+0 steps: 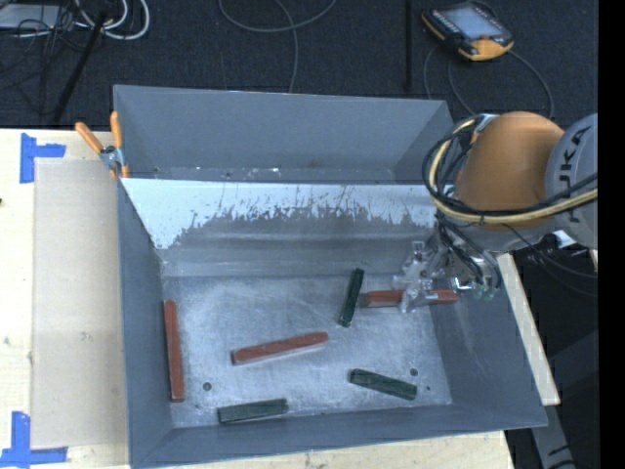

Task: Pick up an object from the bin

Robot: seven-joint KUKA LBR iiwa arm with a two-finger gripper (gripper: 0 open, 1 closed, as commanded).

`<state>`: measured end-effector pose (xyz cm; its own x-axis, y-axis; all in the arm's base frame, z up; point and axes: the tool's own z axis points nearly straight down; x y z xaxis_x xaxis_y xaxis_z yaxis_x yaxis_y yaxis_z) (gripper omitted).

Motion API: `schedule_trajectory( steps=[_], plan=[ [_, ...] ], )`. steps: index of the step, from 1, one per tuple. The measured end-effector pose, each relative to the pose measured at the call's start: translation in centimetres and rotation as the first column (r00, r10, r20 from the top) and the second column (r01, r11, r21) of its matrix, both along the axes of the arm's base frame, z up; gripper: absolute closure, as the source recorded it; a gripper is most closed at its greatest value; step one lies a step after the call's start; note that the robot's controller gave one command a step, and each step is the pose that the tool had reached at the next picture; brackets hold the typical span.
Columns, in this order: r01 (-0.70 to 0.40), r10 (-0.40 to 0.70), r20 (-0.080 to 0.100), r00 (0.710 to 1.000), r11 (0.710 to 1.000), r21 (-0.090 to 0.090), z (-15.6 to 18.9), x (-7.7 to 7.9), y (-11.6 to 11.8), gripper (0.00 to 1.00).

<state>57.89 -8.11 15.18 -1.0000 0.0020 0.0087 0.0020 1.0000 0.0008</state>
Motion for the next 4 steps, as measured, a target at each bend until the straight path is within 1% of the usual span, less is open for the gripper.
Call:
schedule_trajectory(
  steps=[1,2,3,4],
  plan=[
    [-0.004,0.004,0.007,1.000,1.000,-0.001,0.5,0.2,0.0,1.00],
    [-0.004,0.004,0.007,1.000,1.000,-0.001,0.5,0.2,0.0,1.00],
    [0.022,-0.022,0.003,1.000,1.000,0.001,3.7,-0.3,0.0,1.00],
    [0.013,-0.013,0.009,1.000,1.000,-0.001,7.7,-0.2,0.3,1.00]
  ],
)
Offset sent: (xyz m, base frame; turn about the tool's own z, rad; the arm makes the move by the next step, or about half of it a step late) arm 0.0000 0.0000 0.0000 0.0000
